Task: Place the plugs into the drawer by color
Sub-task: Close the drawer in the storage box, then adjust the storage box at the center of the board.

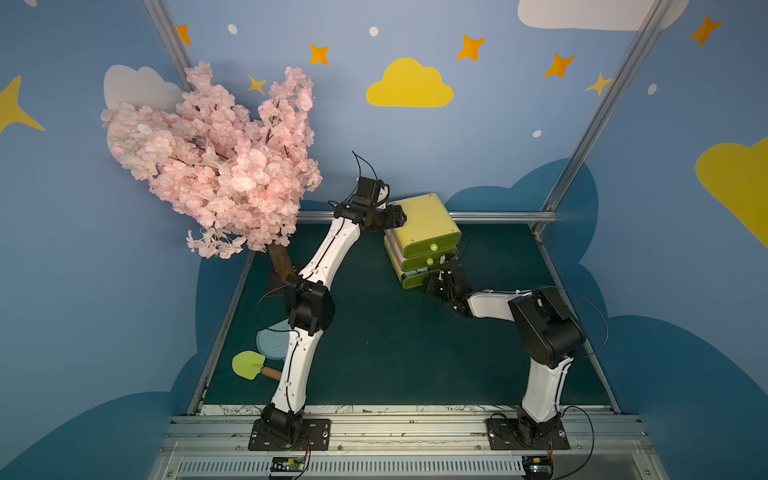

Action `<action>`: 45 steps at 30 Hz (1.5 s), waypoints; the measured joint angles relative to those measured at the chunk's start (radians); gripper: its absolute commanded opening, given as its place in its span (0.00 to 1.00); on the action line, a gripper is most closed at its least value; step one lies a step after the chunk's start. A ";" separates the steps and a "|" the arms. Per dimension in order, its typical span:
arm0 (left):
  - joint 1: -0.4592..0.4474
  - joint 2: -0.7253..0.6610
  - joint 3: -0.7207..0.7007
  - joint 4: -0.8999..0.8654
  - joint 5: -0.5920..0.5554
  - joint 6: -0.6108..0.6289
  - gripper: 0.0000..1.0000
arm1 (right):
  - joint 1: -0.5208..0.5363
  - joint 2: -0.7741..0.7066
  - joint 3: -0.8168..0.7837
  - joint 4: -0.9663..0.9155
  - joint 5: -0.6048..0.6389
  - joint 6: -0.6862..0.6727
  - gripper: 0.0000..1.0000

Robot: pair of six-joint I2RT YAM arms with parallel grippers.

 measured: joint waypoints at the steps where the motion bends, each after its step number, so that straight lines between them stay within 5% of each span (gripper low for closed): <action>1: 0.000 0.000 0.000 0.000 0.000 0.000 0.78 | -0.002 0.016 0.001 0.031 -0.009 0.021 0.38; 15: -0.018 -0.012 -0.001 -0.025 -0.002 0.001 0.83 | -0.008 0.079 0.001 0.169 -0.100 0.143 0.43; 21: -0.035 -0.068 -0.002 -0.112 -0.047 0.000 0.86 | -0.038 -0.332 -0.241 0.103 -0.143 0.032 0.48; 27: -0.043 -0.197 -0.052 -0.141 -0.084 -0.013 0.86 | -0.215 -0.585 -0.051 -0.164 -0.130 -0.146 0.55; 32: -0.043 -0.209 -0.055 -0.143 -0.083 -0.040 0.91 | -0.370 -0.454 0.218 -0.311 -0.257 -0.227 0.74; 39: -0.013 -0.111 -0.018 -0.148 0.008 -0.103 0.95 | -0.472 -0.078 0.583 -0.438 -0.594 -0.220 0.79; 45: 0.007 -0.026 0.021 -0.137 0.124 -0.159 0.95 | -0.455 0.022 0.622 -0.475 -0.774 -0.183 0.79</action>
